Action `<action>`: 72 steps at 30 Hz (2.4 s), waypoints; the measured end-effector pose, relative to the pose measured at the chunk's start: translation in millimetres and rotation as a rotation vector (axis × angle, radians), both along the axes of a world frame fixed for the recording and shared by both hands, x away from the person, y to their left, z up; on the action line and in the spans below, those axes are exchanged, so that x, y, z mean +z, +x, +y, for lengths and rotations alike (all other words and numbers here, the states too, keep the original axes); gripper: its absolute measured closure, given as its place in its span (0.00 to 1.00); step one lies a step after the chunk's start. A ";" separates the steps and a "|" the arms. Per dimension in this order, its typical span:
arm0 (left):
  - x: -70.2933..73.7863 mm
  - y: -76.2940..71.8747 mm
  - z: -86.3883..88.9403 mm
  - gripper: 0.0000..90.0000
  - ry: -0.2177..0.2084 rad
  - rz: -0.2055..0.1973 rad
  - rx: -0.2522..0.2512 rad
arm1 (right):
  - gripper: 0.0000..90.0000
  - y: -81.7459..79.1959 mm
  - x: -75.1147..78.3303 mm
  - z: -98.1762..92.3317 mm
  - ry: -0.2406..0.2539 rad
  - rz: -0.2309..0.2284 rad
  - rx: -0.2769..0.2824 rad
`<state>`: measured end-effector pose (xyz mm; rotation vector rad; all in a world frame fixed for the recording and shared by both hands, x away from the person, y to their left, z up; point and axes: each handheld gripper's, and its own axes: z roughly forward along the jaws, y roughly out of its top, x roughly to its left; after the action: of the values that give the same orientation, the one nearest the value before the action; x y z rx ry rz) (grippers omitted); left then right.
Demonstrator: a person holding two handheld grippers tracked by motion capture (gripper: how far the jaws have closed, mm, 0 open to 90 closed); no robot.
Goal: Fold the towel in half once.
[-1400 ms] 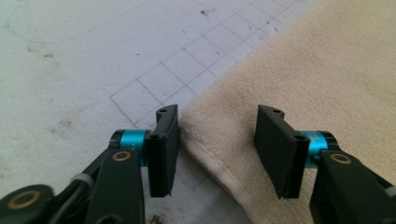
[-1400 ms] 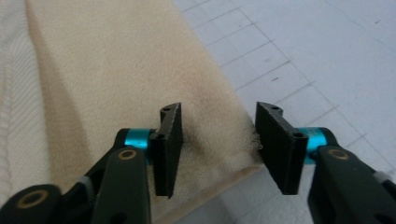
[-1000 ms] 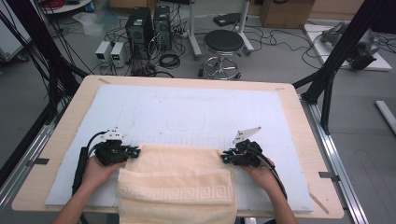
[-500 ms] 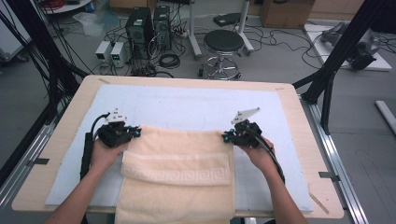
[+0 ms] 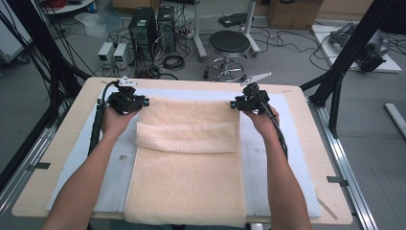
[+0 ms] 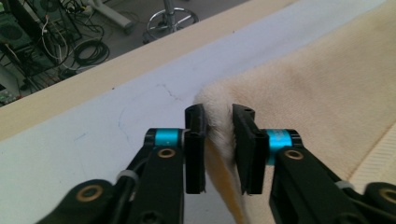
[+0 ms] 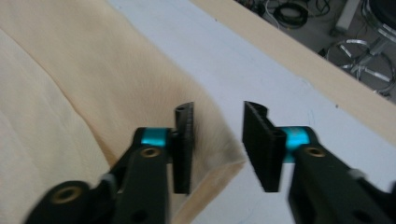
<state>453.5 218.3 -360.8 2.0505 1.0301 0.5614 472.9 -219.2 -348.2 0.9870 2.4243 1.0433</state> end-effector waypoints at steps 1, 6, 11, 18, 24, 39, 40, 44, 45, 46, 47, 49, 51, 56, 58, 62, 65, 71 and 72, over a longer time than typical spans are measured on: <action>-2.6 -1.4 2.4 0.74 0.000 0.004 -0.004 | 0.65 -1.1 -3.1 -0.9 0.009 0.018 0.010; -15.5 -19.8 17.7 0.66 -0.069 0.024 -0.043 | 0.61 -19.4 -18.7 -2.0 0.036 0.009 0.049; -28.4 -36.3 21.0 0.60 -0.111 0.060 -0.111 | 0.57 -35.0 -34.9 2.9 0.030 0.045 0.097; -43.0 -48.2 11.7 0.54 -0.078 0.124 -0.171 | 0.55 -48.0 -51.2 10.6 0.019 0.077 0.141; -59.8 -53.1 14.5 0.67 -0.094 0.161 -0.177 | 0.60 -49.8 -66.7 15.8 -0.013 0.125 0.161; -39.8 -73.0 16.9 0.92 -0.145 0.057 -0.219 | 0.95 -69.7 -45.0 8.9 0.041 0.082 0.224; -36.1 -76.0 17.2 0.92 -0.156 0.039 -0.220 | 0.95 -73.3 -41.1 7.5 0.041 0.069 0.231; -20.8 -90.8 19.0 0.92 -0.171 -0.018 -0.237 | 0.95 -90.3 -22.7 1.4 0.077 0.021 0.245; -16.8 -96.7 18.8 0.92 -0.167 -0.040 -0.248 | 0.95 -94.9 -18.1 0.2 0.081 0.009 0.250; -14.8 -100.4 18.8 0.92 -0.167 -0.051 -0.256 | 0.95 -101.3 -12.6 -0.8 0.087 -0.007 0.259; -12.6 -105.4 18.4 0.92 -0.168 -0.064 -0.264 | 0.95 -106.1 -9.2 -1.3 0.090 -0.013 0.260; -9.4 -116.4 18.9 0.92 -0.164 -0.079 -0.282 | 0.95 -118.2 -1.9 -3.1 0.095 -0.042 0.276; -8.1 -127.0 19.8 0.92 -0.172 -0.080 -0.308 | 0.95 -131.9 3.7 -5.7 0.094 -0.048 0.288; -6.7 -157.2 21.3 0.92 -0.202 -0.095 -0.342 | 0.95 -163.0 8.5 -15.6 0.100 -0.064 0.315; -5.8 -174.0 21.2 0.92 -0.185 -0.118 -0.357 | 0.95 -178.1 9.6 -16.6 0.097 -0.075 0.336; -8.0 -207.4 26.2 0.92 -0.209 -0.134 -0.390 | 0.95 -207.8 11.8 -19.1 0.120 -0.072 0.394; -11.7 -230.3 32.7 0.92 -0.228 -0.129 -0.402 | 0.95 -227.2 11.0 -22.1 0.155 -0.044 0.441; -24.4 -255.2 33.7 0.80 -0.239 -0.076 -0.480 | 0.79 -245.5 8.3 -21.5 0.179 -0.028 0.502; -24.7 -254.6 33.7 0.78 -0.239 -0.077 -0.483 | 0.74 -242.6 7.6 -21.0 0.177 -0.016 0.498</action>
<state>198.9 252.0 -385.6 1.9500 0.4982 0.2489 230.3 -240.2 -340.6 0.4162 2.6662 1.4365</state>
